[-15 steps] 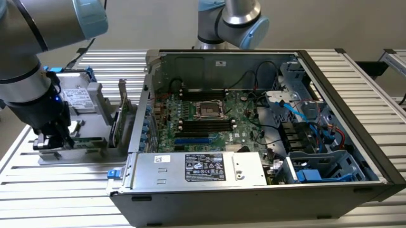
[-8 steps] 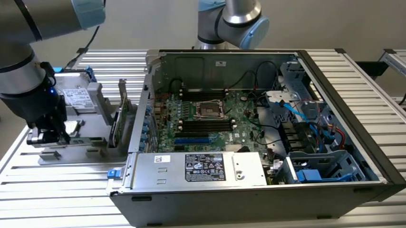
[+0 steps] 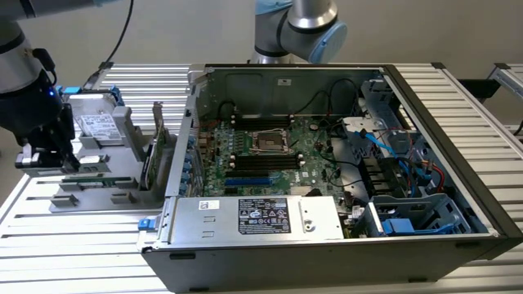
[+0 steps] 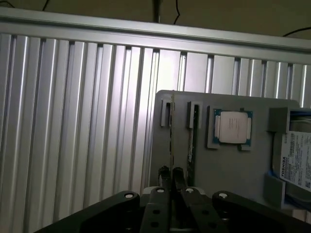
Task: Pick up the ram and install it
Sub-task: 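Pick up the ram and move it above insertion slot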
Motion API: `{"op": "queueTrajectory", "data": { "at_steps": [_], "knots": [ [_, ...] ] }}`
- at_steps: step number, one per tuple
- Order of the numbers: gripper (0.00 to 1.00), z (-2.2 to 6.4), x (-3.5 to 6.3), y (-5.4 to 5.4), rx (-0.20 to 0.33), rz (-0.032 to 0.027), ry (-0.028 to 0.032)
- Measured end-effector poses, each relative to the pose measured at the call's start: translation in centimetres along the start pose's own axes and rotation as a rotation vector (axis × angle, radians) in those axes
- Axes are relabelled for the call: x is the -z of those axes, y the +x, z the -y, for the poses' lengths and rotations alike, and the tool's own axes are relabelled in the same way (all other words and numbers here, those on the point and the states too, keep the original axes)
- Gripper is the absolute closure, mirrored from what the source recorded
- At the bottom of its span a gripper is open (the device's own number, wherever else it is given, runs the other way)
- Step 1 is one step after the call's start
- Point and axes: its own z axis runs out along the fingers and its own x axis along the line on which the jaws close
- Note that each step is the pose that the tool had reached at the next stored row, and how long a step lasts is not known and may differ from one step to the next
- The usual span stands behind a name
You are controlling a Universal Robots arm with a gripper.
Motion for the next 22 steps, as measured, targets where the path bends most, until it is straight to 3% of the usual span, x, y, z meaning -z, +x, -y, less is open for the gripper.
{"op": "queueTrajectory", "data": {
  "at_steps": [10, 15, 22],
  "knots": [
    [0.87, 0.93, 4.61, -0.1, 0.002, -0.0001, -0.0028],
    [0.87, 2.29, 6.91, 0.0, 0.005, 0.0044, -0.0032],
    [0.87, 4.55, 9.35, 0.1, 0.010, 0.0103, -0.0046]
  ]
}}
